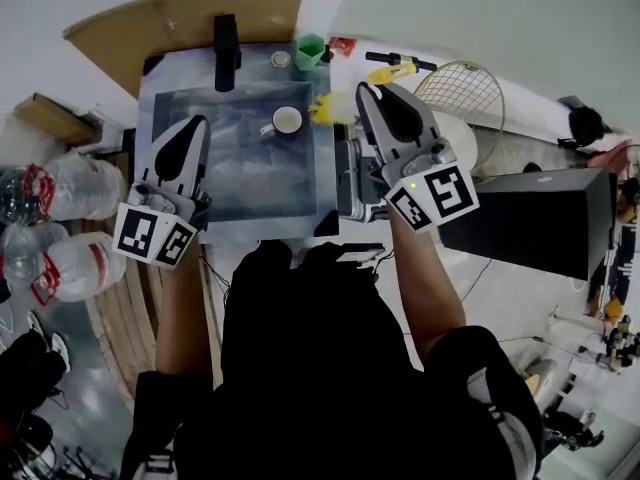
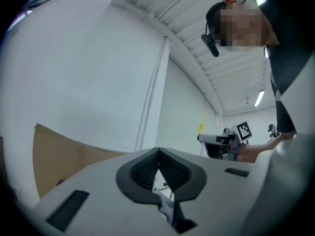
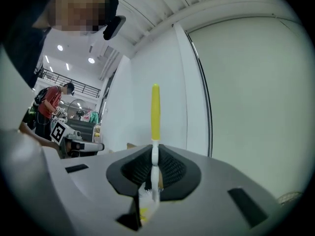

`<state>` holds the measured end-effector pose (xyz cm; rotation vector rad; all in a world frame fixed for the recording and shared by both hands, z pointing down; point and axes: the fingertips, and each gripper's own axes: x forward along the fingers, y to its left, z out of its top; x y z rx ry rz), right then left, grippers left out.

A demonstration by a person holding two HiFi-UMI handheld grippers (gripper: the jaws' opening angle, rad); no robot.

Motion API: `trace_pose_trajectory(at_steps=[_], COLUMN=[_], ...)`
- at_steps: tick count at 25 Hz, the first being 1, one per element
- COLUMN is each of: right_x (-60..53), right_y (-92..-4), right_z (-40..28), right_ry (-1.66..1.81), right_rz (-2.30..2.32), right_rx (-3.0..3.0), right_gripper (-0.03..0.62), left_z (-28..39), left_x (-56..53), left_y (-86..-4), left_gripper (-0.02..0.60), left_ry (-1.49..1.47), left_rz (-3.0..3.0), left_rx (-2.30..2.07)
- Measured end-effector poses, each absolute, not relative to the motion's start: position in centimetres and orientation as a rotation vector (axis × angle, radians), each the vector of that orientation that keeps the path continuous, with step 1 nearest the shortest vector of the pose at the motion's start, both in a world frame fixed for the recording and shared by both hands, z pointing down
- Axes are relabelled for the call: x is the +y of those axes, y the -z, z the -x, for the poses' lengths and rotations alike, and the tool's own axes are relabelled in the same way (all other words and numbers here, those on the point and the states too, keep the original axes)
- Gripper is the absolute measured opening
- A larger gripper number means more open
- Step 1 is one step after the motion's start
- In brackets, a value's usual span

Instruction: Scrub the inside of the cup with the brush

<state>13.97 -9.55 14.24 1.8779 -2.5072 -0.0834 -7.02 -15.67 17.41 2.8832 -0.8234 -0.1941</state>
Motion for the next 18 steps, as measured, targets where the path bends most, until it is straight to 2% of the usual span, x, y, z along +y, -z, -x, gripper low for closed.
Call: trace_pose_trajectory(at_steps=[12, 18], right_x=[7.3, 15.6], right_y=[-12.6, -13.7], right_z=[-18.1, -18.3], right_ry=[0.131, 0.128], right_rz=[-1.948, -1.966], right_rx=[-2.474, -2.467], right_gripper=[0.048, 0.048], left_z=[9.5, 11.2], left_x=[-2.3, 6.6], left_y=[-12.6, -13.8], left_gripper=[0.015, 0.015], left_ry=[0.235, 0.229], left_rz=[-2.947, -2.932], left_rx=[-1.009, -1.053])
